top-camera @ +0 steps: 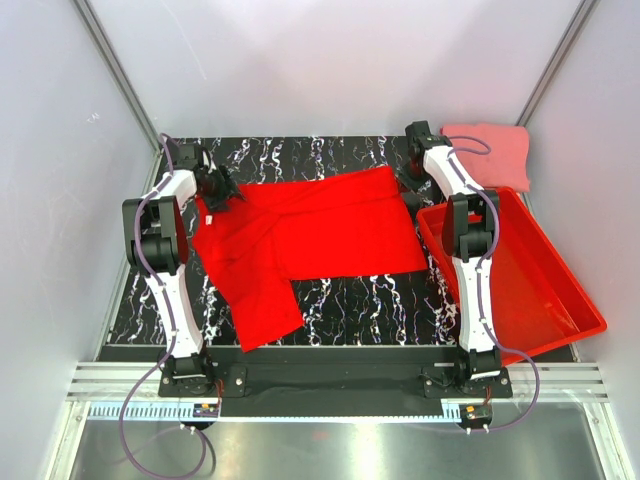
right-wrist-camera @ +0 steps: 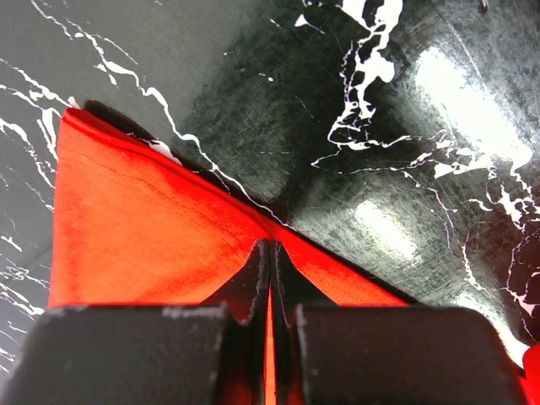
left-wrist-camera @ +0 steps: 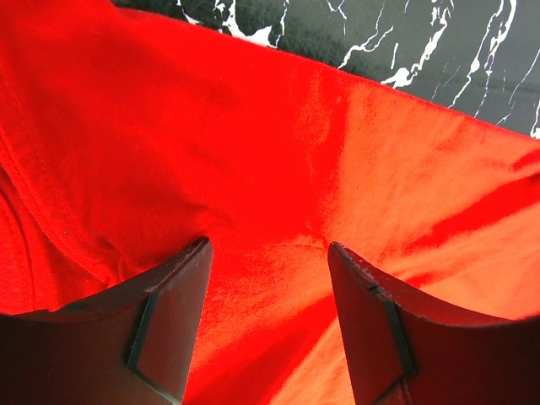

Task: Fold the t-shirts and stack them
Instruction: Fold the tshirt

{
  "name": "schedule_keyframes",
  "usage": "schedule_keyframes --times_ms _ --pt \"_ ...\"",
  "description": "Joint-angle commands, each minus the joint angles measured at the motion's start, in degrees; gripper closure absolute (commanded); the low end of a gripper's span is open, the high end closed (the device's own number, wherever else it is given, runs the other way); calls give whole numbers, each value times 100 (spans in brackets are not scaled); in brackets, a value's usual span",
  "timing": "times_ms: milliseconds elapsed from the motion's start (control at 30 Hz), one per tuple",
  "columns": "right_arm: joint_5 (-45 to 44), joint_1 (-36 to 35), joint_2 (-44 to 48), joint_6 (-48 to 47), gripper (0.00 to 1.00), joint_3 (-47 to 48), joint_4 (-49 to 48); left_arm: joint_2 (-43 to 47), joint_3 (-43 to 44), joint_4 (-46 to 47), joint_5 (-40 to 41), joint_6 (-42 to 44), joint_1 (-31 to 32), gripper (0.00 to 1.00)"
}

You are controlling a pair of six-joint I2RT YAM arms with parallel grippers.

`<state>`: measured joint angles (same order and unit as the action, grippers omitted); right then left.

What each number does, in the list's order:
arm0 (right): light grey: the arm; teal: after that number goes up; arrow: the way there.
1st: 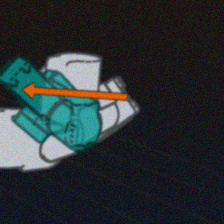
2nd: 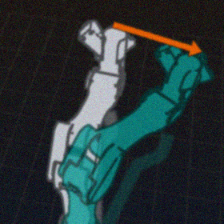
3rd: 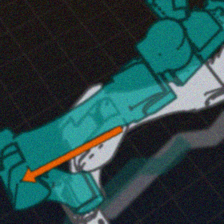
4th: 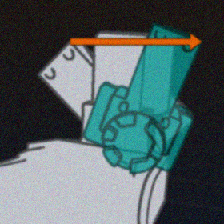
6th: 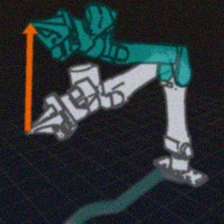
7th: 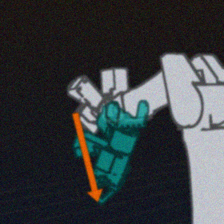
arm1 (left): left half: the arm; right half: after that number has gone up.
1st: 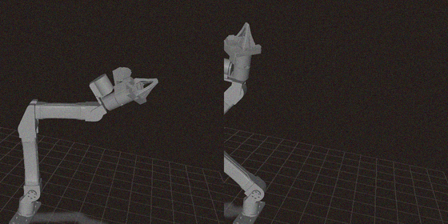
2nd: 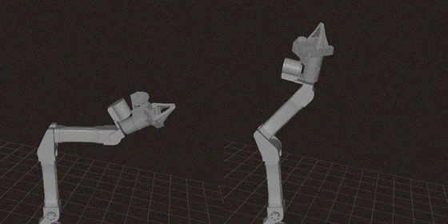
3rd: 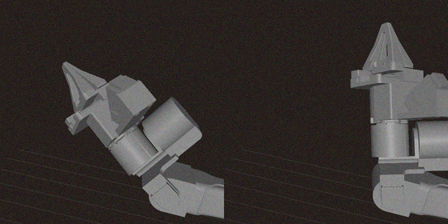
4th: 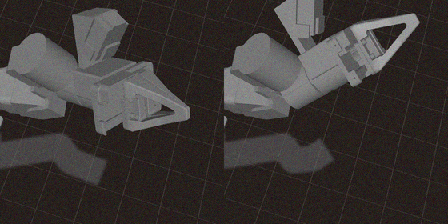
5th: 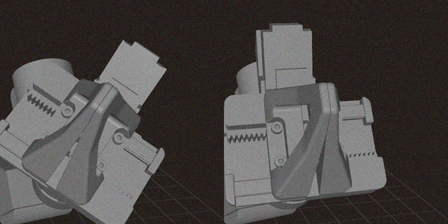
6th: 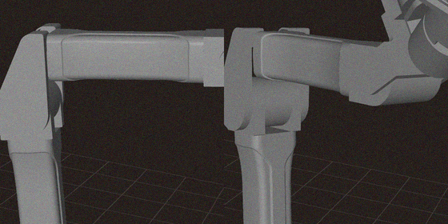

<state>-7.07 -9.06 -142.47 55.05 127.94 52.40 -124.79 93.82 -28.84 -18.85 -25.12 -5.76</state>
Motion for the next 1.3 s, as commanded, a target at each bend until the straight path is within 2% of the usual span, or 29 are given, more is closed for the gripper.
schedule_keyframes --times_ms 0,300,1033,1267 --pt "-224 -43 414 -134 100 336 112 -221 101 -157 250 60 -74 36" --pt "-260 -34 651 -205 100 293 121 -283 163 -210 198 8 -127 37" --pt "-488 -17 1169 -389 100 -1288 -406 -335 198 -298 242 8 -198 40" --pt "-629 1 1345 -433 100 -1403 -415 -344 189 -315 215 16 -198 40"
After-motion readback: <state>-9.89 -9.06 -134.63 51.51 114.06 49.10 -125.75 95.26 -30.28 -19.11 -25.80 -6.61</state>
